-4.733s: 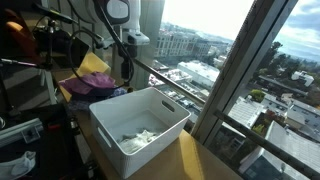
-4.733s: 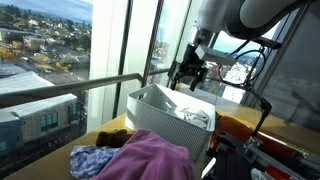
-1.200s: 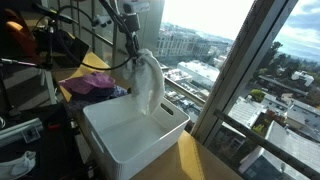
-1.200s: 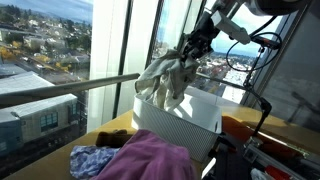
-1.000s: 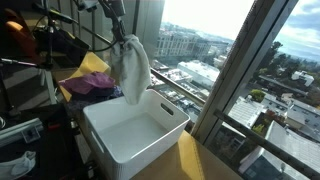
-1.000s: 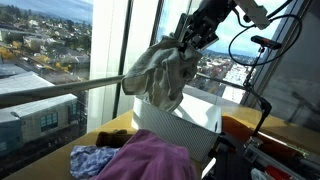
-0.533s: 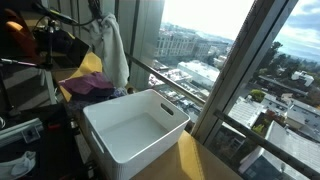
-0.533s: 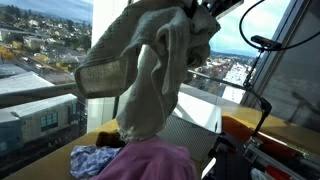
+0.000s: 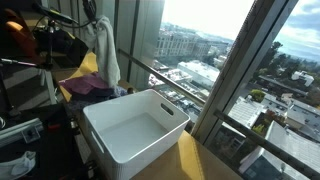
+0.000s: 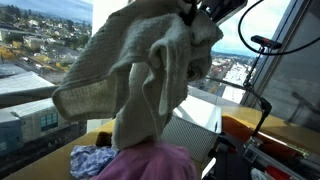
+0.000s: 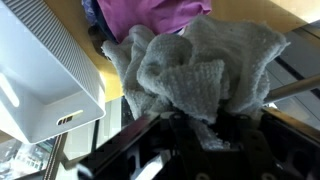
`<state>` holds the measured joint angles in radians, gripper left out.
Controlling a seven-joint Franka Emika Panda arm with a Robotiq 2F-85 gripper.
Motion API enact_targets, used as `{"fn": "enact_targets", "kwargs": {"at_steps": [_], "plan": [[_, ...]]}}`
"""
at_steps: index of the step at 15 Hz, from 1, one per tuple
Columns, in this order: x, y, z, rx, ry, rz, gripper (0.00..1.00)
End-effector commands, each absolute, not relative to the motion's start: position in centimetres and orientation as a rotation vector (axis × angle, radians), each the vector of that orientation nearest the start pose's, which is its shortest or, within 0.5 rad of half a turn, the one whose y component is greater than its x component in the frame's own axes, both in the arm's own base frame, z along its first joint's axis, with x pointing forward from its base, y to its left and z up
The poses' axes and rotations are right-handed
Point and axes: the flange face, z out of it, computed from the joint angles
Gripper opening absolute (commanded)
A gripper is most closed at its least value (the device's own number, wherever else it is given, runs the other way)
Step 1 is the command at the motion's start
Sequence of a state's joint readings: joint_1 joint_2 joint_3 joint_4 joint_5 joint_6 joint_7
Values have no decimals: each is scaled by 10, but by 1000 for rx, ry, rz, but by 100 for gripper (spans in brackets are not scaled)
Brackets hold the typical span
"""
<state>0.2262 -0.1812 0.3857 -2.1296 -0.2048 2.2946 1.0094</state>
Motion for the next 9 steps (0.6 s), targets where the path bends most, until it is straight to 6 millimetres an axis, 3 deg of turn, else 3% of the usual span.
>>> {"fn": "enact_targets", "kwargs": {"at_steps": [1,9], "plan": [[449,318,476,-3023,423,-485,6],[467,340,338,-3155,382,-111,6]]}}
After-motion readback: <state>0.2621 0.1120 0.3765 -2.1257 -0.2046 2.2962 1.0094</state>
